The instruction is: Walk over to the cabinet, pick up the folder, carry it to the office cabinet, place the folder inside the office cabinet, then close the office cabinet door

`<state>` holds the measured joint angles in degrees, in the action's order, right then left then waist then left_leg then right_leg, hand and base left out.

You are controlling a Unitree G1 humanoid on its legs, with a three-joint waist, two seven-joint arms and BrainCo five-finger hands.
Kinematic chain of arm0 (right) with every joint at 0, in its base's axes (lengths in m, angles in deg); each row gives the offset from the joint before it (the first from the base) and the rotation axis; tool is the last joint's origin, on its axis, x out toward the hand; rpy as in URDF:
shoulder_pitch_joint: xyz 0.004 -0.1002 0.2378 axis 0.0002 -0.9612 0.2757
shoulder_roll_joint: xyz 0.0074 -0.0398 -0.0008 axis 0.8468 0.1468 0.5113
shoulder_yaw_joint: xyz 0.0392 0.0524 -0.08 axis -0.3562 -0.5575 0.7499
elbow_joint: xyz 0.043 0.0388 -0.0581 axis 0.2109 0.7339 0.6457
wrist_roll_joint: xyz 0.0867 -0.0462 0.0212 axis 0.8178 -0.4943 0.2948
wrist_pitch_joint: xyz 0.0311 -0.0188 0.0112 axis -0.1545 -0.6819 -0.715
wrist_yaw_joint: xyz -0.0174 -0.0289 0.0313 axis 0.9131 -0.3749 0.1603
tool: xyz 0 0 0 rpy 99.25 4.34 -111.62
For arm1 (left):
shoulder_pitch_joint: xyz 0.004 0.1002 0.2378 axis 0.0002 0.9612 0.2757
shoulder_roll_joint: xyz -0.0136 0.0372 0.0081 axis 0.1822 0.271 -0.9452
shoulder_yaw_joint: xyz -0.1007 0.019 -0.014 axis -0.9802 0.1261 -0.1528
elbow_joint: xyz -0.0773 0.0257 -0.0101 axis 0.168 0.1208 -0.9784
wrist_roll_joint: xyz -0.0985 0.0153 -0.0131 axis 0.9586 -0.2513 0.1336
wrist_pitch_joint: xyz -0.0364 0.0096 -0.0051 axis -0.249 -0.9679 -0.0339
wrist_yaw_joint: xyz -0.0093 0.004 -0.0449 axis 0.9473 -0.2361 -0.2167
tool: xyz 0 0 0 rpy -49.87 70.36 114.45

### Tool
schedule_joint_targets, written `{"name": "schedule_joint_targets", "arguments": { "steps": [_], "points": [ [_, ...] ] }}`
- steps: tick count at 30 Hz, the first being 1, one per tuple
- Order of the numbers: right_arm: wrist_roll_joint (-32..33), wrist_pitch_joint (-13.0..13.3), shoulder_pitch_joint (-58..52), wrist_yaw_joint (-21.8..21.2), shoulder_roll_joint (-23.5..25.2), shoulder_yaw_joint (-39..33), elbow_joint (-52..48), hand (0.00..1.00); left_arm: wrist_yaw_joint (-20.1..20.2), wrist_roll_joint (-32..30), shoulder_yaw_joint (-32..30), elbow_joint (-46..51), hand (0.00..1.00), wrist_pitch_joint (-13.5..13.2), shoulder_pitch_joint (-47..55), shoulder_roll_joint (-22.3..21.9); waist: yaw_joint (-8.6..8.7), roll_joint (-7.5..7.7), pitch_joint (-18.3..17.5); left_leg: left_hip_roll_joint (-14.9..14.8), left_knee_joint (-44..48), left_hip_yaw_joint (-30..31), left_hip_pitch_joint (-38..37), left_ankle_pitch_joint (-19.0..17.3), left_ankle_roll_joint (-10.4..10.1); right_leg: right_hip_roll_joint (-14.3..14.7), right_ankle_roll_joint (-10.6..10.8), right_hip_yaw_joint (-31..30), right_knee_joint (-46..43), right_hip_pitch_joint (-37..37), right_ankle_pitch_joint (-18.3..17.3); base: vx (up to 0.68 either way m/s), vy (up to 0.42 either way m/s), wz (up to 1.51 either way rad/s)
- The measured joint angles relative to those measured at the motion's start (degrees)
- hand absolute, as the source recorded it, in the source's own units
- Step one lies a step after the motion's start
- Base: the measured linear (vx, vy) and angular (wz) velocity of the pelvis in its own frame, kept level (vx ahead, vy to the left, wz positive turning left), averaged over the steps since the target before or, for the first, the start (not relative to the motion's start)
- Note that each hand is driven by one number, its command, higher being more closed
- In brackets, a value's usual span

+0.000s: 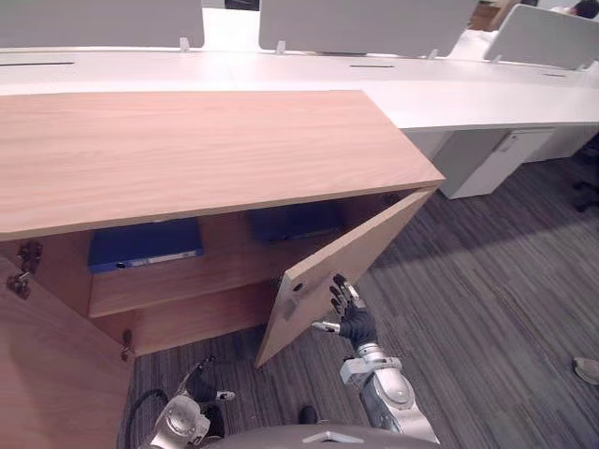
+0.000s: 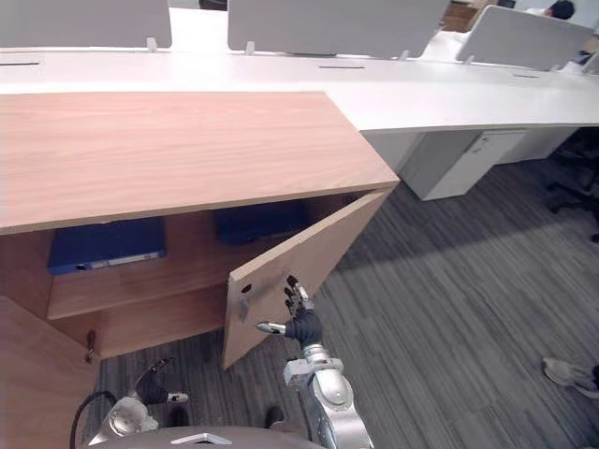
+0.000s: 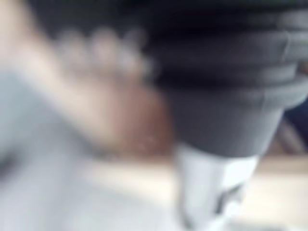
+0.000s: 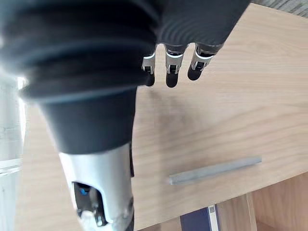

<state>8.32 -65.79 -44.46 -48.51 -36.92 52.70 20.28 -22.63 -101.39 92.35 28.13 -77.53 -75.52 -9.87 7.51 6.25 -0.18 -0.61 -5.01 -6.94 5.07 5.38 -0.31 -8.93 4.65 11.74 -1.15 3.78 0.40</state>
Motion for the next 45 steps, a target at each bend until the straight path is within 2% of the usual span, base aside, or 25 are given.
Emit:
{"name": "schedule_joint_targets", "arguments": {
  "steps": [1, 3, 6, 9, 12, 21, 25, 35, 40, 45],
  "points": [
    [0.0, 0.1, 1.1, 0.4, 0.2, -0.4, 1.0, 0.0, -0.1, 0.2, -0.2, 0.1, 0.0, 0.0, 0.0, 0.0, -0.01, -0.51, 0.4, -0.1, 0.0, 0.5, 0.1, 0.0, 0.1, 0.1, 0.4, 0.2, 0.1, -0.2, 0.1, 0.1, -0.029, 0.17],
    [-0.1, 0.1, 1.8, 0.8, 0.2, -2.1, 2.6, 0.0, -0.2, 0.4, -0.7, 0.1, 0.0, 0.0, 0.0, -0.2, -0.06, -0.62, 0.6, -0.1, 0.0, 0.7, -0.1, 0.3, 0.5, 0.2, 1.1, 0.7, 0.5, -0.8, 0.4, 0.08, -0.027, 0.12],
    [-1.2, 0.1, 3.7, 2.5, 0.2, -5.1, 7.2, 0.0, -0.3, 0.5, -1.1, 0.9, 0.0, 0.0, 0.0, -1.6, -0.66, -2.1, 1.7, -0.1, 0.0, 1.5, -0.3, 0.3, 0.5, 0.3, 1.3, 1.6, 1.6, -2.0, 0.4, 0.06, -0.023, 0.11],
    [-2.7, 0.1, 5.0, 3.3, 0.7, -6.7, 11.2, 0.0, -0.3, 0.6, -1.6, 2.0, 0.0, -0.1, 0.3, -1.9, -1.13, -2.71, 2.4, -0.4, 0.0, 1.8, -0.7, 0.3, 0.4, 0.7, 1.3, 1.9, 2.1, -2.8, 0.4, 0.02, -0.023, 0.05],
    [-5.1, 0.0, 5.4, 4.8, 1.5, -7.1, 14.2, 0.0, -0.4, 1.1, -2.8, 2.0, 0.0, -0.1, 1.3, -2.2, -1.19, -2.61, 2.8, -0.6, 0.0, 1.8, -2.3, -0.2, -0.2, 1.0, 1.5, 1.8, 2.4, -4.5, 0.1, 0.0, 0.0, 0.0],
    [-10.2, -0.5, 4.9, 5.4, 2.8, -9.3, 25.6, 0.0, -0.5, 2.8, -3.6, 2.0, 0.0, -0.1, 2.8, -3.0, -1.39, -2.45, 3.1, -1.0, 0.0, 0.4, -3.4, -1.1, -0.7, 1.2, 1.5, 0.5, 2.5, -4.9, -0.1, -0.02, -0.001, -0.07],
    [-10.3, -1.2, 4.6, 6.9, 3.2, -10.9, 31.1, 0.0, -0.9, 2.8, -4.5, 2.0, 0.0, -0.1, 3.1, -3.0, -1.41, -2.57, 3.3, -1.0, 0.0, -0.8, -4.7, -1.8, -0.7, 1.2, 1.5, -0.4, 2.7, -5.6, -0.2, 0.01, 0.003, -0.14],
    [-10.3, -2.8, 5.2, 7.0, 3.5, -12.1, 37.9, 0.0, -1.6, 5.6, -5.0, 1.4, 0.0, -0.1, 3.9, -4.0, -1.45, -2.6, 3.5, -1.0, 0.0, -2.6, -6.1, -2.5, -0.3, 1.1, 1.8, -2.1, 2.5, -5.9, -0.4, 0.02, -0.001, -0.11],
    [-12.0, -3.1, 6.9, 7.0, 3.4, -12.6, 39.9, 0.0, -1.6, 8.4, -5.6, 1.5, 0.0, -0.1, 3.6, -4.1, -2.15, -3.07, 5.2, -0.8, 0.0, -3.8, -5.9, -2.5, -0.1, 0.5, 2.1, -3.8, -3.2, -2.2, -2.4, -0.01, 0.012, -0.13],
    [-12.4, -3.0, 6.7, 7.0, 3.3, -13.4, 40.3, 0.0, -1.5, 9.4, -6.2, 1.5, 0.0, -0.2, 3.6, -4.0, -2.29, -3.08, 5.6, 0.1, 0.0, 0.8, -4.7, -2.2, -0.1, -0.1, 2.1, -4.4, -7.3, -1.6, -5.7, -0.03, -0.003, 0.41]
  ]
}}
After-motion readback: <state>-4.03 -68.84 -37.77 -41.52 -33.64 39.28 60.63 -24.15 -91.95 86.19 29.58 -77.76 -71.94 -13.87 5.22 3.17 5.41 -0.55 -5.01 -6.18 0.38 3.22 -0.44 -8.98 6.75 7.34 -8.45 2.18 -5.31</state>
